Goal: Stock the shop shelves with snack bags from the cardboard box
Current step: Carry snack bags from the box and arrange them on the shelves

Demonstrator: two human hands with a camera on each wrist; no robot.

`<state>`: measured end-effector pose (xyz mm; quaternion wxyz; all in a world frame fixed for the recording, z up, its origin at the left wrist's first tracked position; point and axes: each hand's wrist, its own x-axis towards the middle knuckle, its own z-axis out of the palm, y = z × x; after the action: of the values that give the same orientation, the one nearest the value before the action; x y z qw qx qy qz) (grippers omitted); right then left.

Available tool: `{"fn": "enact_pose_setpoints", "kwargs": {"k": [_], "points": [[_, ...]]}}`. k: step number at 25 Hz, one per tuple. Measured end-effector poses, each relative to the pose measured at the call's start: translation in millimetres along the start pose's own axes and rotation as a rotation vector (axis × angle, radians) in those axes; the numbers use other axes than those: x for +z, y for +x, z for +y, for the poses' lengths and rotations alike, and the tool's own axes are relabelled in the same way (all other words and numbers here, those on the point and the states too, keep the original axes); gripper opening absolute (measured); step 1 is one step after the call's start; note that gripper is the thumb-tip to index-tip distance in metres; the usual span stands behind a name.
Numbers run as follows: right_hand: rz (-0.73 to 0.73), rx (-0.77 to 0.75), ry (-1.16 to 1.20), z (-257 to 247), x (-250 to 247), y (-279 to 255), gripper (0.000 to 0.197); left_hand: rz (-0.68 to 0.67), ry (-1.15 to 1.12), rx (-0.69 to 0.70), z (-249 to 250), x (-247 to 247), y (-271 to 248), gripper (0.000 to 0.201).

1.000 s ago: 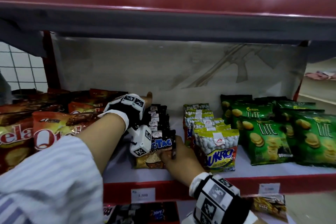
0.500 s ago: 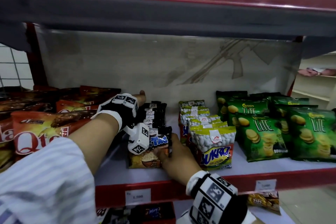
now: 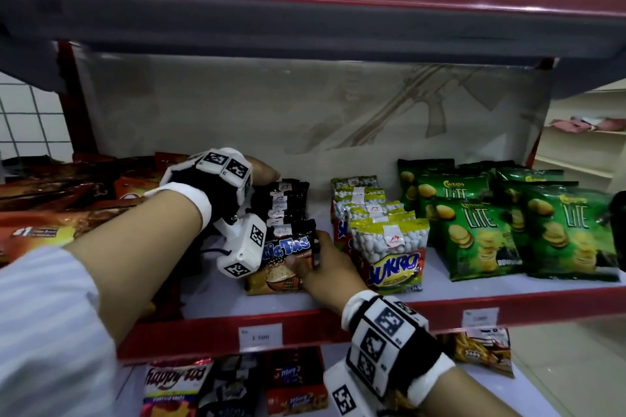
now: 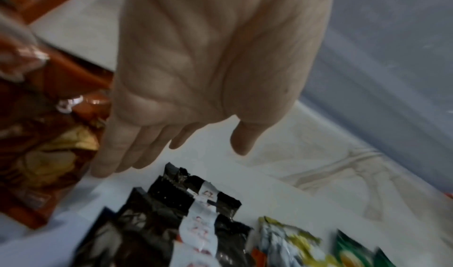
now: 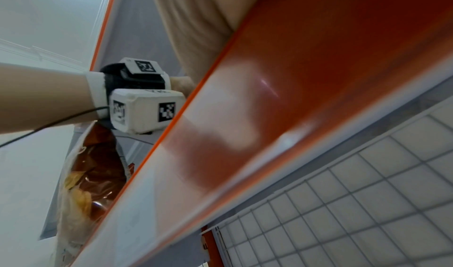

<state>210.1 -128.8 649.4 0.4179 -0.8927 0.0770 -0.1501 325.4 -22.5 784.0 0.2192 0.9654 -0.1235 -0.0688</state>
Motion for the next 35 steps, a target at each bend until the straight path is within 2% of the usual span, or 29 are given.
{"fn": "enact_pose_setpoints", "kwargs": {"k": [3,7,11,14,19,21,23,26,30,35], "points": [[0.021,-0.018,0.003,-2.0,-0.8,-0.7,0.056,-0.002,0.13,0.085,-0.5,8.3,-18.8,0.046],[0.038,-0.036,-0.005,-4.6,-4.5,-3.7,0.051,-0.03,0.173,0.045,12.9,15.9,-37.7,0.055],[0.06,-0.026,0.023,-4.9,-4.6,-6.2,0.055,-0.072,0.29,0.149,20.2,19.7,-38.6,0.057],[0.082,-0.041,0.032,-3.9,-1.2,-5.4,0.055,-0.046,0.356,0.219,22.2,23.3,-38.0,0.053],[0.096,-0.045,0.016,-1.7,0.9,-1.9,0.053,0.004,0.144,0.357,19.0,21.8,-30.3,0.035],[0.106,-0.047,0.009,-1.5,1.3,-1.5,0.052,-0.126,0.013,0.287,14.8,22.7,-29.6,0.037],[0.12,-0.04,0.007,-2.0,1.2,-1.8,0.051,-0.298,-0.001,0.191,10.9,25.6,-27.3,0.047],[0.135,-0.044,0.001,-2.2,1.0,-3.4,0.055,-0.329,0.039,0.204,8.6,30.0,-15.9,0.056],[0.178,-0.066,-0.019,-2.0,1.1,-5.8,0.061,-0.33,-0.08,0.292,8.7,29.2,-1.4,0.047],[0.302,-0.161,-0.082,-0.7,3.4,-8.8,0.063,-0.283,-0.365,0.582,8.8,18.6,13.2,0.03]]}}
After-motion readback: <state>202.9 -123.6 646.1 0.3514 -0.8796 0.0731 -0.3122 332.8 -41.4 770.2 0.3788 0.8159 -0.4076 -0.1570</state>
